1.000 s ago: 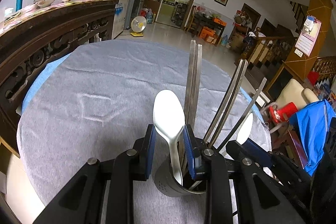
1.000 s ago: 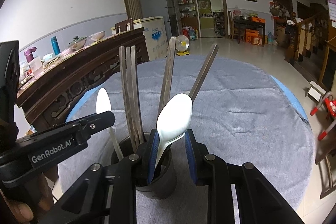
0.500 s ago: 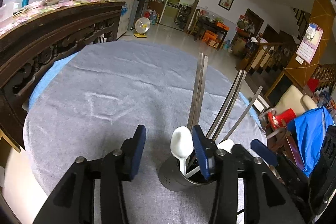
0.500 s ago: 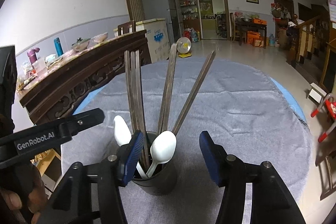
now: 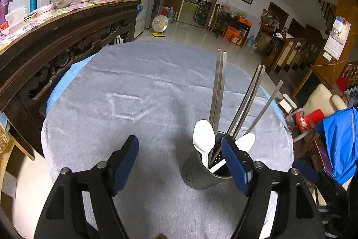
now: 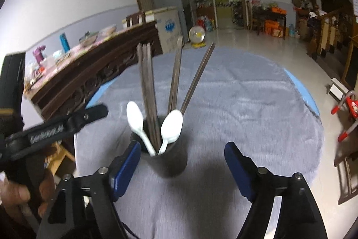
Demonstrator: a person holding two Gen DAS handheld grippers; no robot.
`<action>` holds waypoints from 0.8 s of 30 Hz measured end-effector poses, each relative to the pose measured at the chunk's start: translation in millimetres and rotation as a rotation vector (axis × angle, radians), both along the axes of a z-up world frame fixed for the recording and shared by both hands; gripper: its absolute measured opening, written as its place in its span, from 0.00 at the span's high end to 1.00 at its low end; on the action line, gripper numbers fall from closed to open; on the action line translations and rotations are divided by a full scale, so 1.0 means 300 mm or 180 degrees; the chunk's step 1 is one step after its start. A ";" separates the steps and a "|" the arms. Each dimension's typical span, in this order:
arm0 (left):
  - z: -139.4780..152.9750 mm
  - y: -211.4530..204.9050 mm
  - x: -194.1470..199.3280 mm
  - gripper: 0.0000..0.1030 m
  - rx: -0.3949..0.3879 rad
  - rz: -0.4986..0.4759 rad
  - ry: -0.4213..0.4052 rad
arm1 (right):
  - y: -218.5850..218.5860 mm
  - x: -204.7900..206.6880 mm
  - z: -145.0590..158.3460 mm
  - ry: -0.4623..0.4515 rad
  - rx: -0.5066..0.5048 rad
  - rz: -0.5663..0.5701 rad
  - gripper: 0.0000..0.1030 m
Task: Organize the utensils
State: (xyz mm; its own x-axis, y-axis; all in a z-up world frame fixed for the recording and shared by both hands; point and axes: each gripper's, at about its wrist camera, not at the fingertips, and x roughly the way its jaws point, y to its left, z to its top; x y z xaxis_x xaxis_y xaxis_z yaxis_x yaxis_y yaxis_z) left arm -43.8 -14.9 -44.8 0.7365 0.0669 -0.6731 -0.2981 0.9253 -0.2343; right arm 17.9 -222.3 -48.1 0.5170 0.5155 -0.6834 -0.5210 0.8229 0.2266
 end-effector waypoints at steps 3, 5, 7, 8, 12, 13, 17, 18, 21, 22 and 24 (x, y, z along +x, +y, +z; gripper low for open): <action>0.011 -0.009 -0.009 0.20 0.0012 -0.0029 0.0001 | -0.005 -0.039 0.012 -0.0017 -0.0044 0.0048 0.17; 0.018 -0.020 -0.017 0.19 0.0021 -0.0049 0.0000 | -0.007 -0.056 0.022 -0.0049 -0.0053 0.0052 0.16; 0.024 -0.032 -0.027 0.19 0.0026 -0.0071 0.0010 | -0.005 -0.069 0.034 -0.0080 -0.0055 0.0032 0.15; 0.025 -0.038 -0.035 0.19 0.0027 -0.0076 0.0010 | -0.005 -0.074 0.039 -0.0093 -0.0050 0.0008 0.15; 0.023 -0.069 -0.058 0.14 0.0076 -0.0161 0.0037 | -0.006 -0.091 0.048 -0.0144 -0.0101 -0.0135 0.09; 0.023 -0.078 -0.062 0.11 0.0106 -0.0187 0.0046 | -0.007 -0.092 0.047 -0.0149 -0.0108 -0.0158 0.08; 0.027 -0.096 -0.078 0.07 0.0218 -0.0205 0.0017 | -0.010 -0.091 0.037 -0.0132 -0.0182 -0.0218 0.07; 0.030 -0.098 -0.079 0.06 0.0240 -0.0198 0.0005 | -0.008 -0.093 0.039 -0.0136 -0.0189 -0.0215 0.07; 0.040 -0.101 -0.084 0.05 0.0263 -0.0187 -0.0032 | -0.008 -0.098 0.041 -0.0154 -0.0199 -0.0209 0.06; 0.043 -0.101 -0.086 0.05 0.0267 -0.0184 -0.0039 | -0.008 -0.100 0.042 -0.0158 -0.0208 -0.0206 0.06; 0.046 -0.100 -0.085 0.05 0.0279 -0.0178 -0.0044 | -0.006 -0.104 0.042 -0.0167 -0.0218 -0.0202 0.06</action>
State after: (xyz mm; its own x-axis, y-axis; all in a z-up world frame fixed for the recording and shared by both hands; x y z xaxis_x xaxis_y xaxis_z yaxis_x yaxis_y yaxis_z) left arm -69.4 -44.9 -31.1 0.7500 0.0836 -0.6562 -0.2428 0.9575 -0.1556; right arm -13.2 -224.2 -35.4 0.5832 0.4336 -0.6869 -0.4769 0.8673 0.1425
